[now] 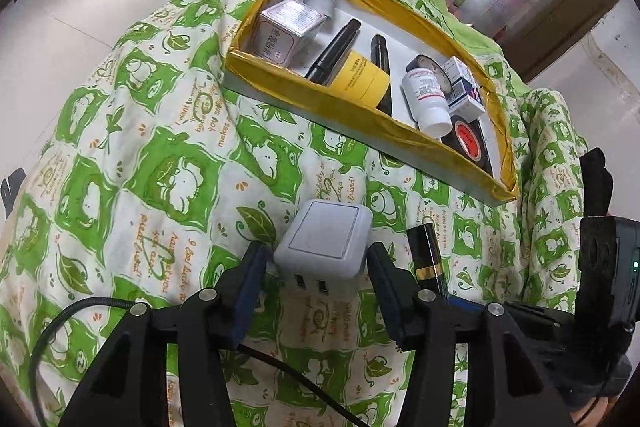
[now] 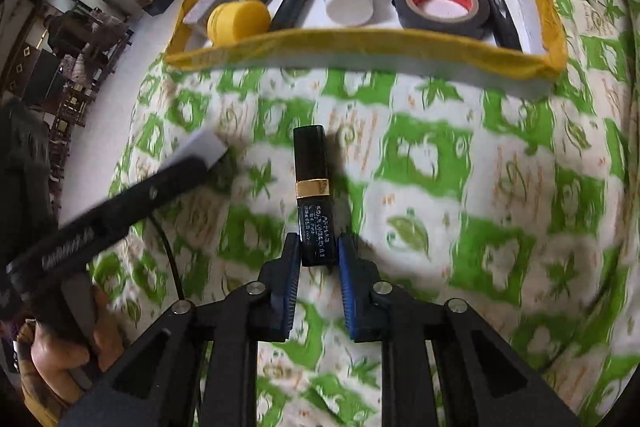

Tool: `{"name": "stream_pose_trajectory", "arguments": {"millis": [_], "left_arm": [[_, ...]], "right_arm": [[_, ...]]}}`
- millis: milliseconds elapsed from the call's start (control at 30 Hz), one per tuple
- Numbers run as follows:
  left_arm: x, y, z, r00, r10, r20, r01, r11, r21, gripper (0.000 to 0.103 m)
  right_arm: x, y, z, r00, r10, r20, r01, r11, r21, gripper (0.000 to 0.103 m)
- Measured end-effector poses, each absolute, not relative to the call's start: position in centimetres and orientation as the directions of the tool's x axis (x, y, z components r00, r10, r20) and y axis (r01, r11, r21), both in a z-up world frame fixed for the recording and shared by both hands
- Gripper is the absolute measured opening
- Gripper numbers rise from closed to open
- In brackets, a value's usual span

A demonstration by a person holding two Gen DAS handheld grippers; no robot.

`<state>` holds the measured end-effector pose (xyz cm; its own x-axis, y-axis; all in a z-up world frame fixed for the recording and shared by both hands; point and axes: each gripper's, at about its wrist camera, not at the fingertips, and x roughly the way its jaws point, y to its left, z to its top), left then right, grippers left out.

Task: Organize rigid objects
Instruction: 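Lift the charger block and black tube and carry both over the tray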

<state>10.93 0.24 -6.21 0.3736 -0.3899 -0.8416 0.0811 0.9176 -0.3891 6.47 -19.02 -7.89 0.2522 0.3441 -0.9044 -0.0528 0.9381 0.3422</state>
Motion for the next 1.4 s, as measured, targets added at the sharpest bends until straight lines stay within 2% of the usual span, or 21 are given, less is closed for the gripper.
{"name": "stream_pose_trajectory", "arguments": {"millis": [100,233,400,500,533,567,633,833,1067,1400], "left_arm": [[11.0,0.1,-6.2,0.373,-0.387,-0.844,0.084,0.919,-0.384,0.056],[10.7,0.5,-5.4,0.411,-0.406,-0.816,0.094,0.910,-0.405,0.056],[11.0,0.6,-5.8,0.396,-0.398,-0.827,0.080,0.913,-0.401,0.056],[11.3,0.1,-6.3,0.380,-0.387,-0.840,0.089,0.919,-0.383,0.056],[11.4,-0.2,-6.5,0.375,-0.386,-0.843,0.095,0.921,-0.379,0.056],[11.6,-0.6,-6.6,0.370,-0.378,-0.848,0.104,0.925,-0.367,0.056],[11.6,-1.0,-6.7,0.372,-0.366,-0.853,0.119,0.930,-0.347,0.056],[11.2,-0.8,-6.1,0.393,-0.415,-0.821,0.138,0.909,-0.393,0.044],[10.5,-0.5,-4.4,0.438,-0.488,-0.755,0.185,0.871,-0.455,0.044],[10.1,-0.7,-3.5,0.450,-0.523,-0.724,0.213,0.850,-0.482,0.044]], "right_arm": [[6.4,-19.2,-7.7,0.262,0.345,-0.901,-0.050,0.938,0.344,0.020],[6.1,-18.9,-7.1,0.288,0.356,-0.889,-0.061,0.933,0.354,0.034],[6.9,-18.7,-6.6,0.330,0.341,-0.881,-0.069,0.939,0.337,0.036],[7.6,-18.4,-6.9,0.340,0.327,-0.882,-0.067,0.944,0.324,0.035],[7.7,-18.4,-7.1,0.342,0.321,-0.883,-0.065,0.946,0.319,0.032],[7.8,-18.4,-7.2,0.348,0.316,-0.883,-0.063,0.947,0.314,0.024],[8.0,-18.5,-7.5,0.351,0.320,-0.880,-0.055,0.945,0.322,0.018],[7.8,-20.0,-7.5,0.363,0.378,-0.852,0.007,0.913,0.408,0.017],[7.1,-21.8,-5.7,0.413,0.435,-0.800,0.029,0.872,0.489,0.017],[6.9,-23.8,-3.9,0.464,0.467,-0.753,0.039,0.839,0.543,0.017]]}}
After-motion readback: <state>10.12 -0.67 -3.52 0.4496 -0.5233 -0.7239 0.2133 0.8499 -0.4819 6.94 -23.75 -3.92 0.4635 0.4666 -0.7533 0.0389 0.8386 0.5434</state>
